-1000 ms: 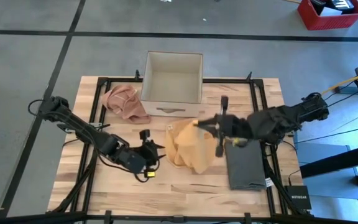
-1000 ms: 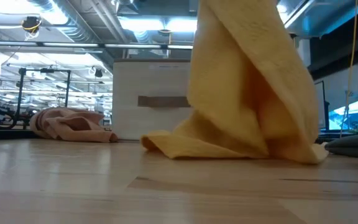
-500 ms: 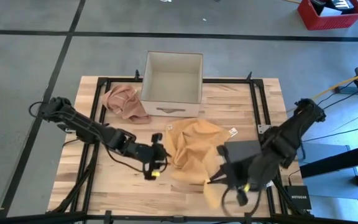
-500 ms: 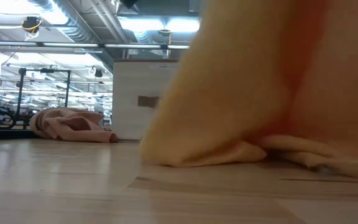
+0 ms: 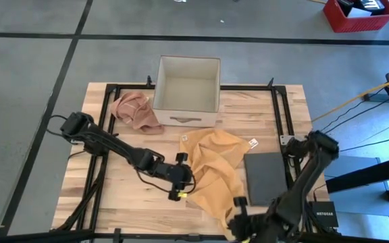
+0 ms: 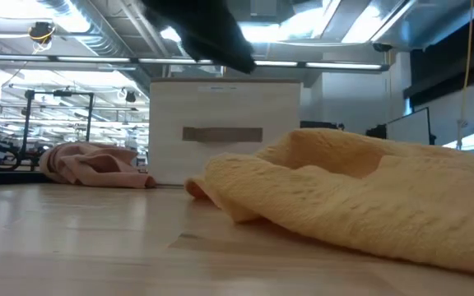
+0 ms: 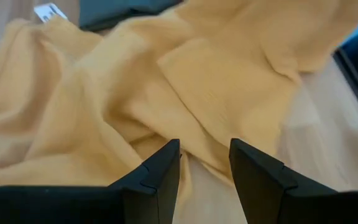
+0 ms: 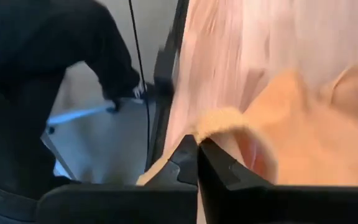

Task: Fold towel
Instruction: Fold the yellow towel

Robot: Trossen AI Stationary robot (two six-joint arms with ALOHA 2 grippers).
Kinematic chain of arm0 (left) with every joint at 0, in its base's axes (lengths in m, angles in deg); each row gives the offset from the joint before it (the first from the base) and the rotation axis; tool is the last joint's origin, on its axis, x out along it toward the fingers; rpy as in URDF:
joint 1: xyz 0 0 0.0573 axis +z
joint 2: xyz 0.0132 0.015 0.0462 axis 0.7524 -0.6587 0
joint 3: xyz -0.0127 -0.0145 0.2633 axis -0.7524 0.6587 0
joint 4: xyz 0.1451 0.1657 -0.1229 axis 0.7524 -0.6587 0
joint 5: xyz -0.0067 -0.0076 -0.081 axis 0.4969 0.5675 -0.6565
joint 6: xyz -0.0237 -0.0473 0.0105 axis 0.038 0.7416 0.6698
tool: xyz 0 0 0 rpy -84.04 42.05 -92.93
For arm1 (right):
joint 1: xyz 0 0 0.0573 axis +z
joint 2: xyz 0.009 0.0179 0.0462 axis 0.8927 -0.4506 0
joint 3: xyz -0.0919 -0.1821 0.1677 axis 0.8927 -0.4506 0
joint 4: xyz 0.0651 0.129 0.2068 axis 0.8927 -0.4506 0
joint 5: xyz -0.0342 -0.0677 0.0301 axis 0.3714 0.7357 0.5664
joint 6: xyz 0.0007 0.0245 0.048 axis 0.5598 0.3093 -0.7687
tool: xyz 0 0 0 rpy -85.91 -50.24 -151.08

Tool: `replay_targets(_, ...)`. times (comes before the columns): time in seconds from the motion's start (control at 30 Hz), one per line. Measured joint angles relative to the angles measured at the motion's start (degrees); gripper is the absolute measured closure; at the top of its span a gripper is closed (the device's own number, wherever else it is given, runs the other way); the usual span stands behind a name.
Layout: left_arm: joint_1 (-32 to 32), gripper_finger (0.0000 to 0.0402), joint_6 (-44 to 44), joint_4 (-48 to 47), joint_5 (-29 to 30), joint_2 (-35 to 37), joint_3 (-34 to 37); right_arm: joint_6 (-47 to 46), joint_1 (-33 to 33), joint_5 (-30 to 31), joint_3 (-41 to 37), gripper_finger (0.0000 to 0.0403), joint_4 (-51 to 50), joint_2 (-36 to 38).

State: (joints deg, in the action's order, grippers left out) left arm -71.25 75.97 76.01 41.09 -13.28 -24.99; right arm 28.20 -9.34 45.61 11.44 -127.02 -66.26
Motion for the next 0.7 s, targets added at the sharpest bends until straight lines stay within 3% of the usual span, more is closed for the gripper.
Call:
replay_targets(0.13, 1.74, 0.027, -0.5, 5.72, -0.66, -2.43, 0.0, -8.16, 3.04, 2.82, -0.02, 0.0402, -2.96, -4.02)
replay_targets(0.3, 4.19, 0.027, -1.83, 14.53, -6.81, -8.22, -0.36, -16.03, 5.22, 8.75, -0.02, 0.0402, -6.58, -5.98)
replay_targets(0.6, 9.15, 0.027, -5.99, 14.56, -8.15, -18.57, -9.6, -21.72, 4.17, 11.04, -0.02, 0.0402, -6.9, -7.48)
replay_targets(0.7, 10.63, 0.027, -6.48, 14.58, -12.91, -19.84, -11.03, -22.79, 4.17, 11.83, -0.02, 0.0402, -6.65, -7.5)
